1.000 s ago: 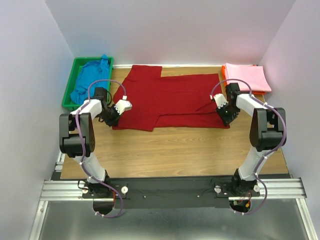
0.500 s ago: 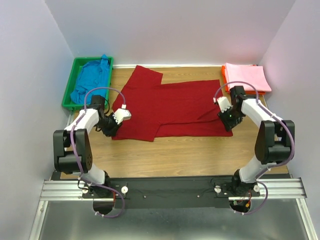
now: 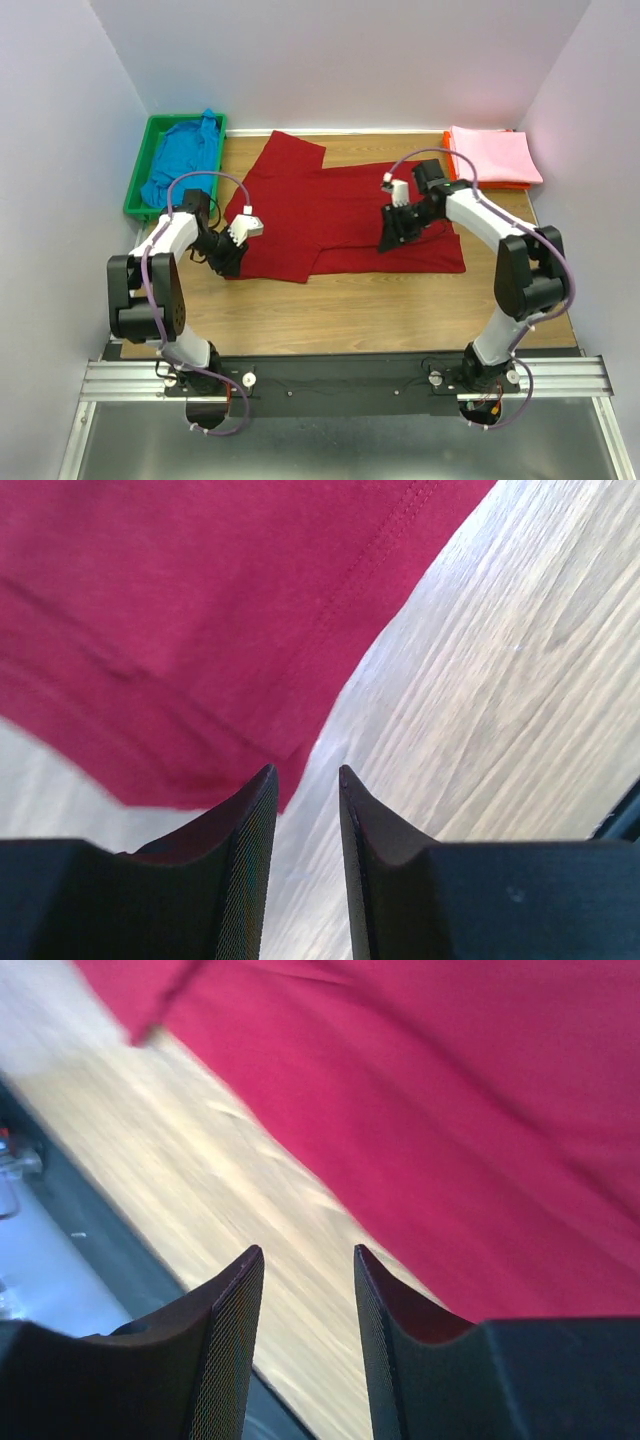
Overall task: Fold and stack the t-shirts
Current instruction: Fold the tshirt
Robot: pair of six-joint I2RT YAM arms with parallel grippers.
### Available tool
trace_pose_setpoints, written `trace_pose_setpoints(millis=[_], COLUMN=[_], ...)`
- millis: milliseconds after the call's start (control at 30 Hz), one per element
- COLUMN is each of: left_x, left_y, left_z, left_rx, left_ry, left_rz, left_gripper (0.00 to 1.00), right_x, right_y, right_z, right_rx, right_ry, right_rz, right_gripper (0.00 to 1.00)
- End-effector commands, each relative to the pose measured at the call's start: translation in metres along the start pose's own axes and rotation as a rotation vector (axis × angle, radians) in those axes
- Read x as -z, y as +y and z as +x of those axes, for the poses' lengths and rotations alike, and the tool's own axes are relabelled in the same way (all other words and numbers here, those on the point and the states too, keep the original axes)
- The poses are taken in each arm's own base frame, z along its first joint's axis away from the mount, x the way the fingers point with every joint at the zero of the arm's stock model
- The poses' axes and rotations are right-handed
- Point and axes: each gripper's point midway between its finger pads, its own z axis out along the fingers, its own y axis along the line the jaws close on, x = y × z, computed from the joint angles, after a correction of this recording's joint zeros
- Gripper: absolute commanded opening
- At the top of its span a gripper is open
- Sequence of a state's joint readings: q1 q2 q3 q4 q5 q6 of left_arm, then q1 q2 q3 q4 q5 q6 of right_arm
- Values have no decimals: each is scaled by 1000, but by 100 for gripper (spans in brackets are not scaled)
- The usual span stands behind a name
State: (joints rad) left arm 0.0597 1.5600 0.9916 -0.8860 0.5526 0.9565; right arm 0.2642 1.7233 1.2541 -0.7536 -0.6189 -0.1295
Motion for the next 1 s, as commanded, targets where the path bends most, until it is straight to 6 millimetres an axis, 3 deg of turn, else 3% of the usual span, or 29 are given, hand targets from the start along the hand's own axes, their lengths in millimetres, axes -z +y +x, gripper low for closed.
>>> trace_pose_setpoints(millis=[0, 167, 367, 467, 800, 967], left_x=[-11, -16, -20, -19, -5, 1], left_y=[-11, -1, 4, 6, 14, 19], left_z=[1, -4, -5, -7, -18, -19], left_rx=[104, 164, 190, 195, 218, 231], left_ry=[-22, -20, -15, -16, -39, -38], left_rz=[72, 75, 84, 77, 2, -52], left_gripper=[39, 39, 36, 36, 38, 41], right_x=[-35, -66, -103, -130, -163, -180], right_y=[55, 79, 88, 99, 124, 117], right_z=[-8, -13, -14, -2, 3, 11], right_rx=[-76, -95, -152, -150, -189, -238], right_ry=[-5, -15, 12, 62, 77, 106], right_rz=[-171, -172, -143, -137, -122, -91], right_gripper=[50, 55, 56, 56, 56, 53])
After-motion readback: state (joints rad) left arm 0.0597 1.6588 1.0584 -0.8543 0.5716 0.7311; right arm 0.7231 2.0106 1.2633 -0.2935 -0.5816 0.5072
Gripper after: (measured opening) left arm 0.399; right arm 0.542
